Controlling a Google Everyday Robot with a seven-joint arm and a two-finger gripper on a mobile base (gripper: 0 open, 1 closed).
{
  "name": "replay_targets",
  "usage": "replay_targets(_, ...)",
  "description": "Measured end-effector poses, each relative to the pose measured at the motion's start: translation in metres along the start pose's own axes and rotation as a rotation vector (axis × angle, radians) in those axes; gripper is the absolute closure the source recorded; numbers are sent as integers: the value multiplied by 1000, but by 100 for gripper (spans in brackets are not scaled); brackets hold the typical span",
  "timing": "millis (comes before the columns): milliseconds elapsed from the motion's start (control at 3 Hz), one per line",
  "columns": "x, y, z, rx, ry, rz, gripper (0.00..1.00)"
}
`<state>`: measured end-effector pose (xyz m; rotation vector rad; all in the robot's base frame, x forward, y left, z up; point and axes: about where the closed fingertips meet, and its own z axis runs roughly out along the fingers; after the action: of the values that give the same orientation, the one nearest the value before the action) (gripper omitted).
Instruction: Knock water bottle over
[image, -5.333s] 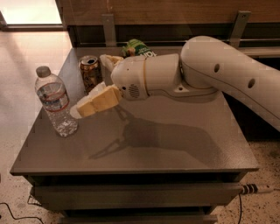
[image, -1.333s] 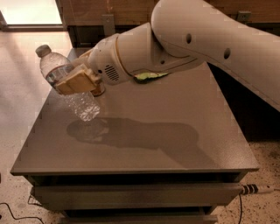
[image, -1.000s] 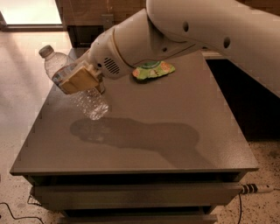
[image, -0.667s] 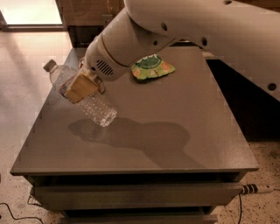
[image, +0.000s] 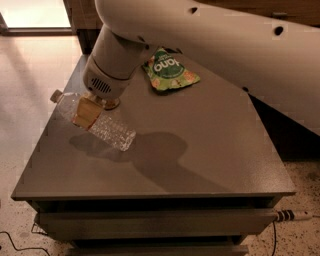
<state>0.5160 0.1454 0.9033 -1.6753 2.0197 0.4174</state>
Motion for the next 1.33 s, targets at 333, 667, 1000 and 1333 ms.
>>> replay_targets(333,9,-1,40,-48,130,-22,100)
replay_targets(667,12,3,68,-99,172,-36,100)
replay_targets(1000,12,3,67,-98,171,-36,81)
replay_targets(1333,12,4,67,-98,171,-38,51)
